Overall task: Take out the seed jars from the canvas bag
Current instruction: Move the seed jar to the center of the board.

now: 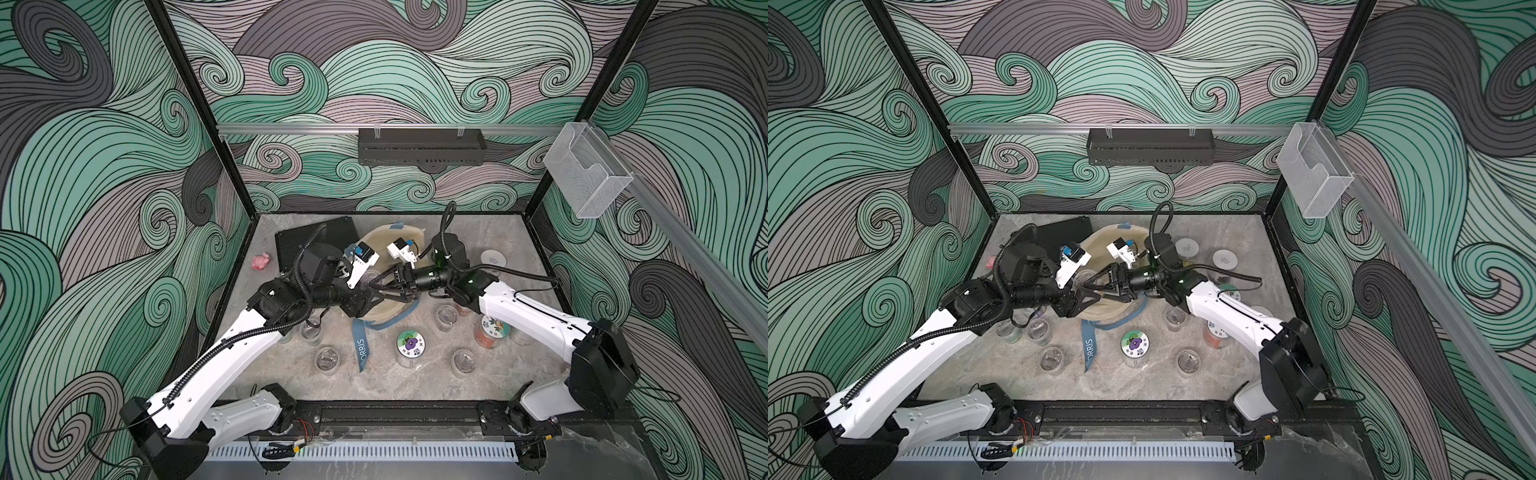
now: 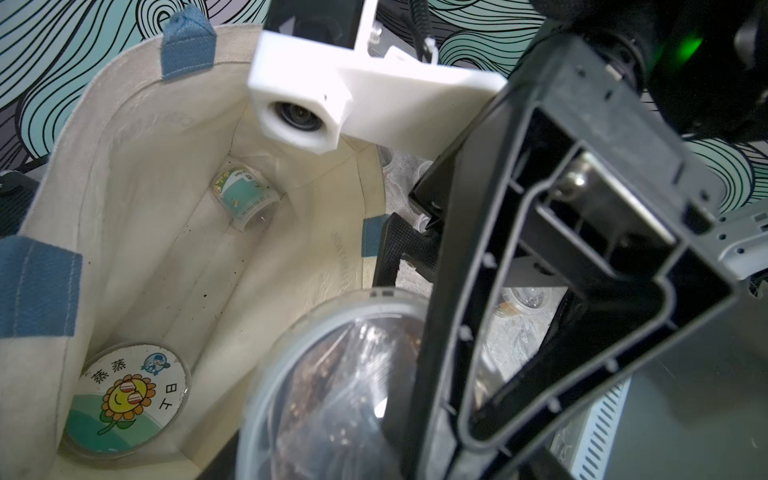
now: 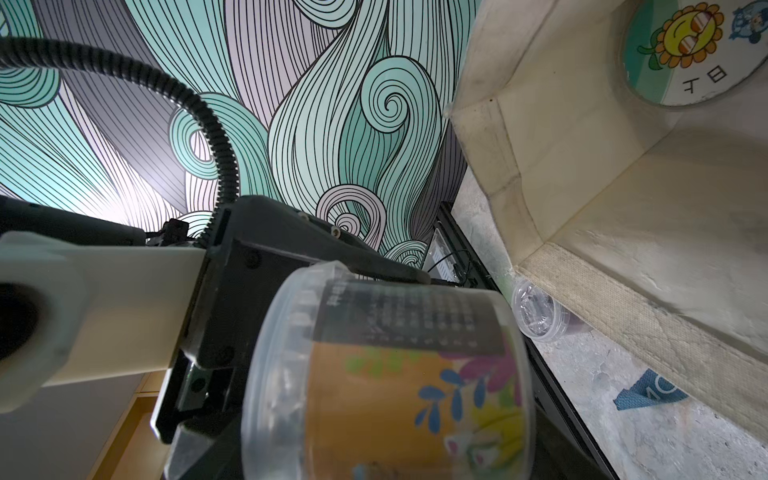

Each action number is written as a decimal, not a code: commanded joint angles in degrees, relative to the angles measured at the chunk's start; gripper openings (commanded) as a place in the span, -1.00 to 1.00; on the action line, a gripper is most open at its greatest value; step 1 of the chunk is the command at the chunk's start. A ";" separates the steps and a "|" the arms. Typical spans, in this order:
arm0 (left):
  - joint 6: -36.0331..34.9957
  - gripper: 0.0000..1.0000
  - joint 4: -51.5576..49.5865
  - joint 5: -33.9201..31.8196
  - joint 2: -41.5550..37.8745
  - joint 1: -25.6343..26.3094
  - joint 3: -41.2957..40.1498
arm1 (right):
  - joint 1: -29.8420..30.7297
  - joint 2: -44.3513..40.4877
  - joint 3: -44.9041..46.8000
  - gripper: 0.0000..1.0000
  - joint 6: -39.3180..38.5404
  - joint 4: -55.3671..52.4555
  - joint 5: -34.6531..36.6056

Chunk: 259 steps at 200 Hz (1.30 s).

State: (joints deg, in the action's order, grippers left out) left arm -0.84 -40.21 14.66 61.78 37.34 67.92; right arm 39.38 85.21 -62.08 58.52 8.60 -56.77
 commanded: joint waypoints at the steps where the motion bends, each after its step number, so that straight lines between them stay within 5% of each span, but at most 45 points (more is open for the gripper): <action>1: 0.55 0.02 0.45 0.39 0.10 0.45 2.39 | 0.28 -0.21 0.95 0.63 -0.85 -0.26 1.16; 30: 1.73 0.02 -2.22 -0.46 0.02 0.45 2.37 | -2.06 -4.09 1.63 0.98 -6.17 -8.94 7.52; 68: 5.49 -0.01 -7.64 -0.63 -2.52 1.70 -0.63 | -7.35 -13.11 3.22 0.98 -15.25 -24.13 19.75; 100: 12.47 -0.02 -7.72 -2.64 -6.73 7.62 -6.83 | -11.02 -19.18 4.42 0.98 -18.91 -30.70 25.44; 147: 21.93 -0.03 -3.13 -7.74 -8.55 18.24 -16.67 | -13.40 -22.85 6.76 0.98 -19.68 -32.07 26.69; 215: 29.49 -0.04 4.06 -10.95 0.17 28.42 -22.82 | -13.96 -24.82 8.50 0.98 -19.76 -32.47 27.24; 259: 30.42 -0.03 9.35 -13.88 4.88 30.16 -25.44 | -14.15 -25.36 8.56 0.98 -19.76 -32.53 27.33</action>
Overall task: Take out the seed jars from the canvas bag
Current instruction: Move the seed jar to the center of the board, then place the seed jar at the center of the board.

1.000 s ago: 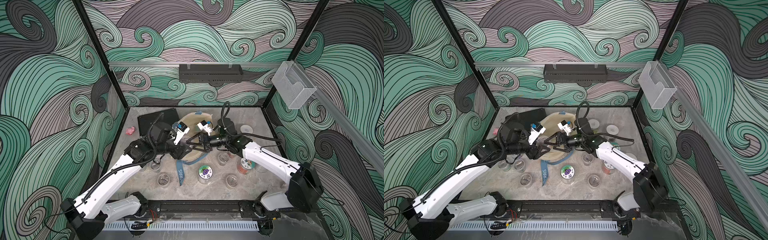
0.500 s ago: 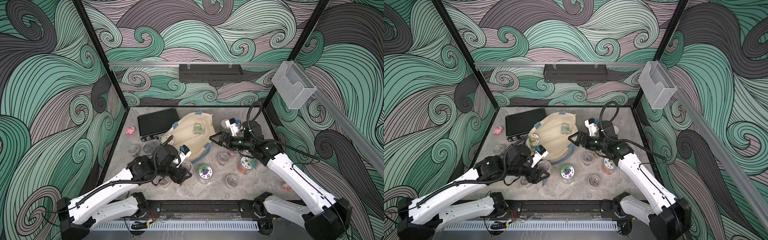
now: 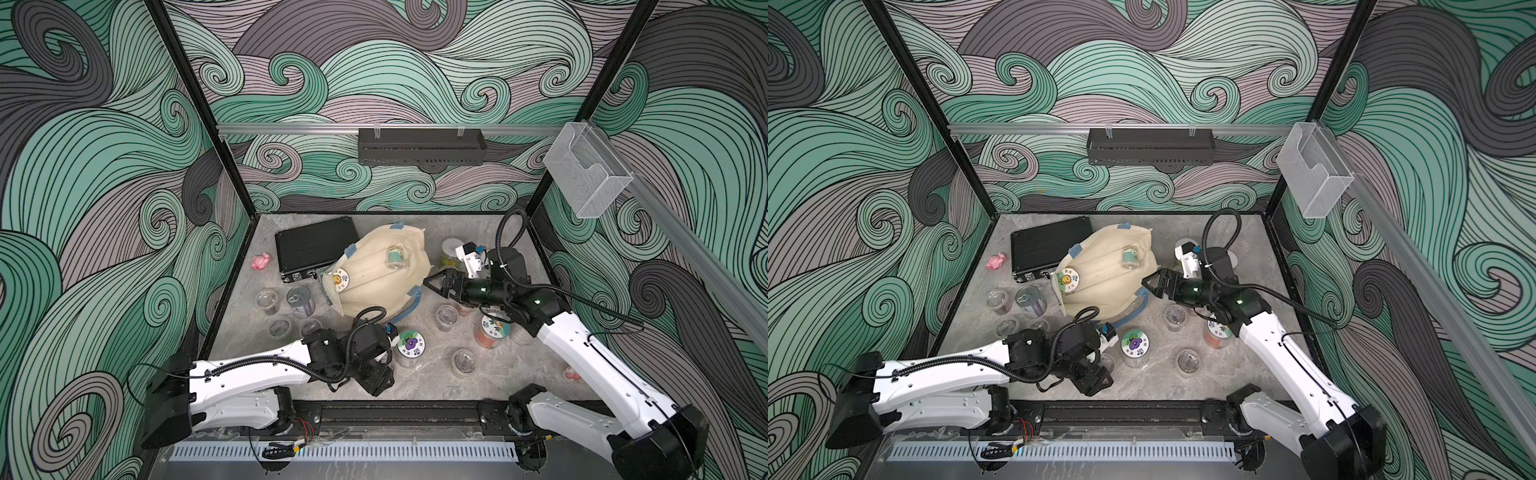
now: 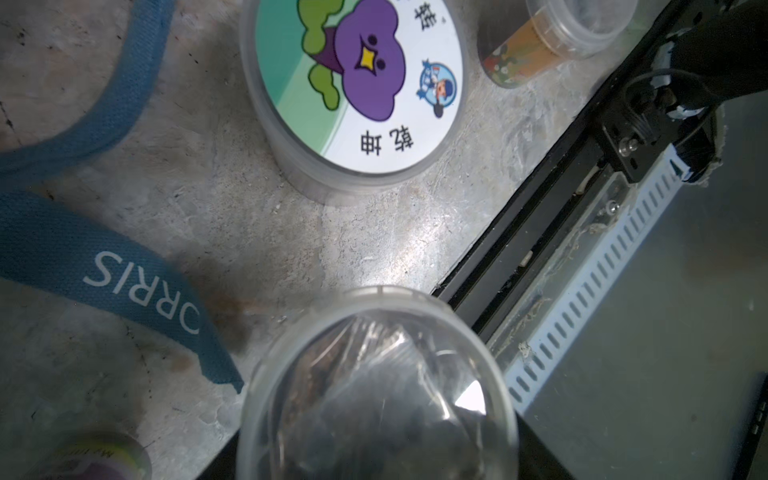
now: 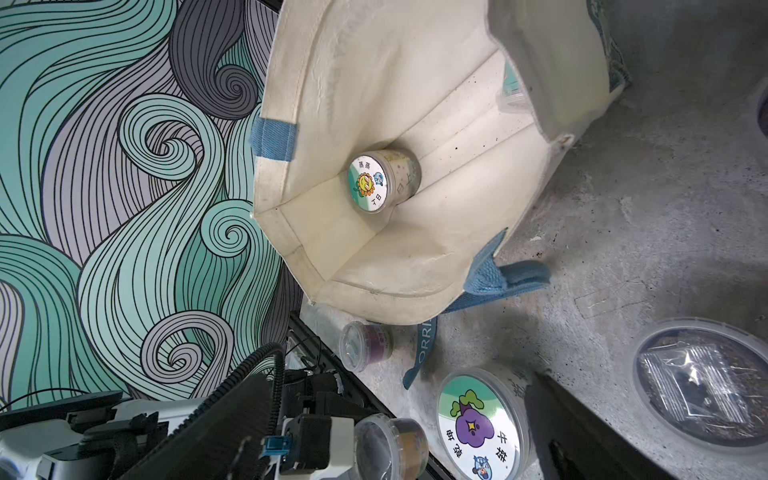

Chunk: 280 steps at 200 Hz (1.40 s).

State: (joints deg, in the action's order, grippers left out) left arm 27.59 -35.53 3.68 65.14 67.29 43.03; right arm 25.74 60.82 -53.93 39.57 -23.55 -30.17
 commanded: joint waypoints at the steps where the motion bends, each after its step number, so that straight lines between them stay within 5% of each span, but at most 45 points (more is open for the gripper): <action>1: 2.01 -0.03 4.81 -2.90 1.59 0.21 -0.56 | -0.51 -0.96 0.45 0.98 -0.81 -0.41 0.73; 99: -0.36 -0.02 11.47 -5.14 9.31 0.25 0.16 | -0.73 -0.44 -0.01 0.98 -1.07 -0.27 0.33; 202: -5.59 -0.02 15.83 -5.28 21.88 0.18 12.00 | -1.54 -3.13 0.85 0.98 -1.25 -1.85 0.82; 280: -3.10 -0.02 15.95 -2.93 18.96 0.22 7.07 | -2.71 -3.95 1.91 0.98 -1.52 -1.98 0.53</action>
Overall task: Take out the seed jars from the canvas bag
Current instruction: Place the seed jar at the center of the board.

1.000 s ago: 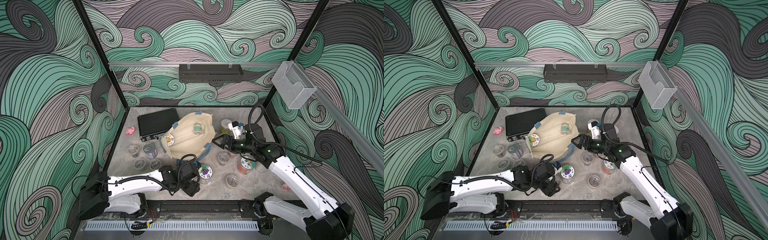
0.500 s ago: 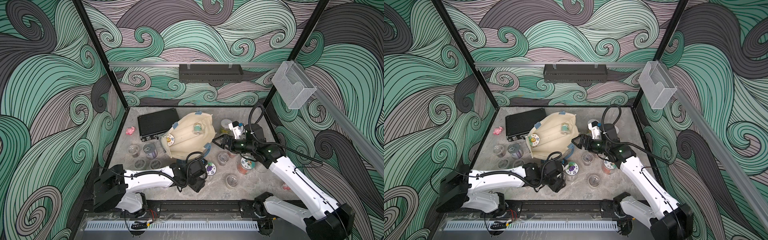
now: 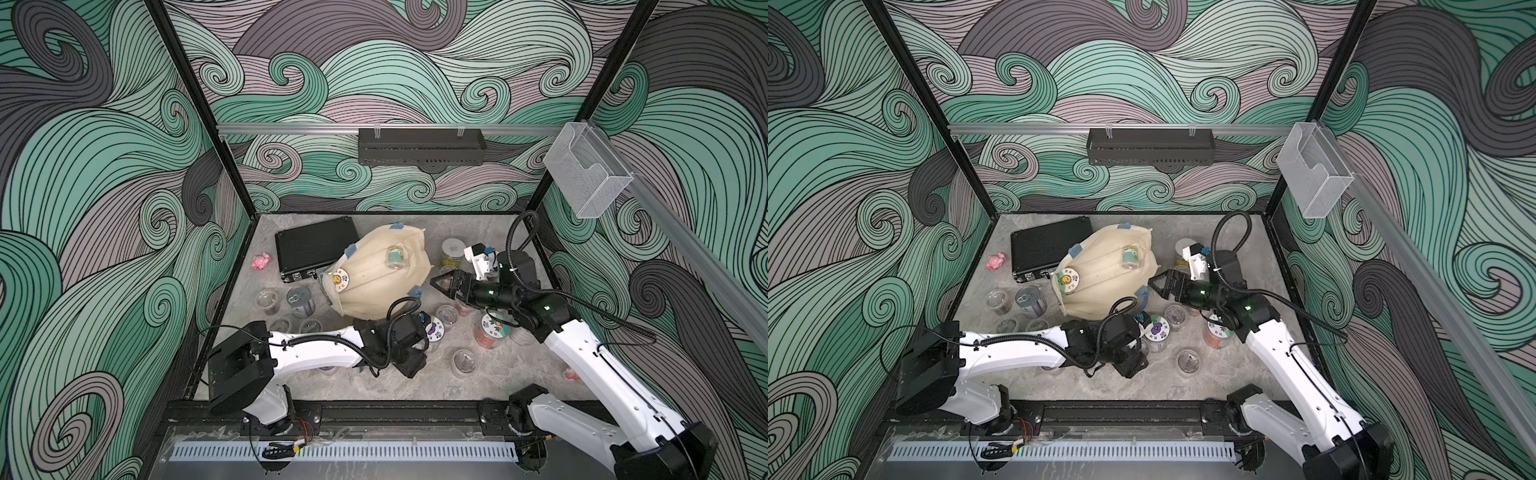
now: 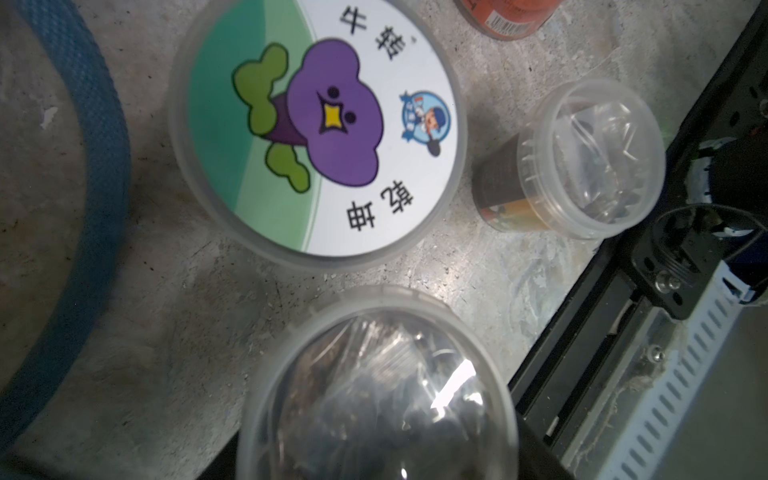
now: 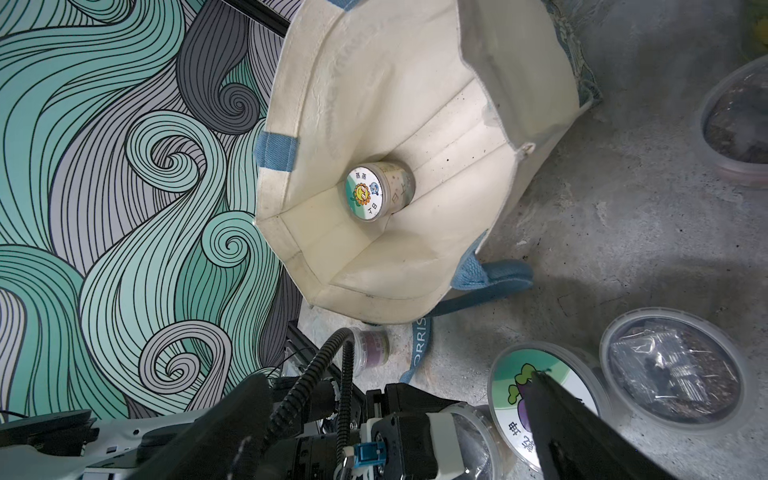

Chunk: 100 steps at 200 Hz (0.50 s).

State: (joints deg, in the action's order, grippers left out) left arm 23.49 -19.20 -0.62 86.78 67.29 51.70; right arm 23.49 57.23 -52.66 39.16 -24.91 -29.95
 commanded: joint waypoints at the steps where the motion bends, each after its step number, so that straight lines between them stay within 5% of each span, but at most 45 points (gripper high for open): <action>1: 1.07 -0.03 -0.43 1.44 -2.76 0.22 -1.69 | -0.46 -0.41 0.64 0.98 -1.10 -0.60 0.28; 41: 3.04 0.08 0.93 2.40 -7.54 0.49 -6.52 | -0.63 0.06 0.75 0.98 -1.01 -0.15 0.25; 81: 4.06 0.70 -2.55 2.16 -8.96 0.49 -4.93 | -0.63 0.25 0.64 0.98 -0.75 -0.01 0.16; 87: 4.17 0.95 -3.23 2.13 -9.50 0.50 -4.49 | -0.63 0.25 0.56 0.98 -0.75 -0.09 0.16; 100: 4.39 0.97 -4.73 2.38 -10.75 0.51 -3.84 | -0.63 0.25 0.55 0.98 -0.74 -0.13 0.25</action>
State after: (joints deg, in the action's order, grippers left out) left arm 26.65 -20.36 1.41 78.76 67.33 45.06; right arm 23.18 57.30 -52.47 39.16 -24.93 -29.95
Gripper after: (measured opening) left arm 0.969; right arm 0.990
